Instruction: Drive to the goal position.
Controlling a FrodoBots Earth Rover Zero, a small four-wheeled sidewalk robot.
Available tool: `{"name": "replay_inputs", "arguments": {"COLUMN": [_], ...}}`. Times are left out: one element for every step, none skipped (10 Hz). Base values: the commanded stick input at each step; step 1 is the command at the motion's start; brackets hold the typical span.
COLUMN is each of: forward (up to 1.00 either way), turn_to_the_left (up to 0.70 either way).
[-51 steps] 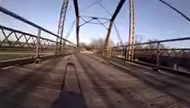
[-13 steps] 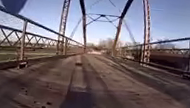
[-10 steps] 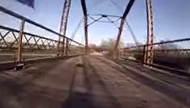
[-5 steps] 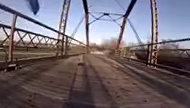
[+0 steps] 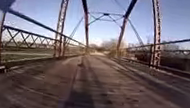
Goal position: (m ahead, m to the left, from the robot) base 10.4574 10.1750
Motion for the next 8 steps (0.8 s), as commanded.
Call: {"name": "replay_inputs", "arguments": {"forward": [0.70, 0.70, 0.70, 0.70, 0.70, 0.70, 0.70, 0.70], "turn_to_the_left": [0.00, 0.00, 0.00, 0.00, 0.00, 0.00, 0.00, 0.00]}}
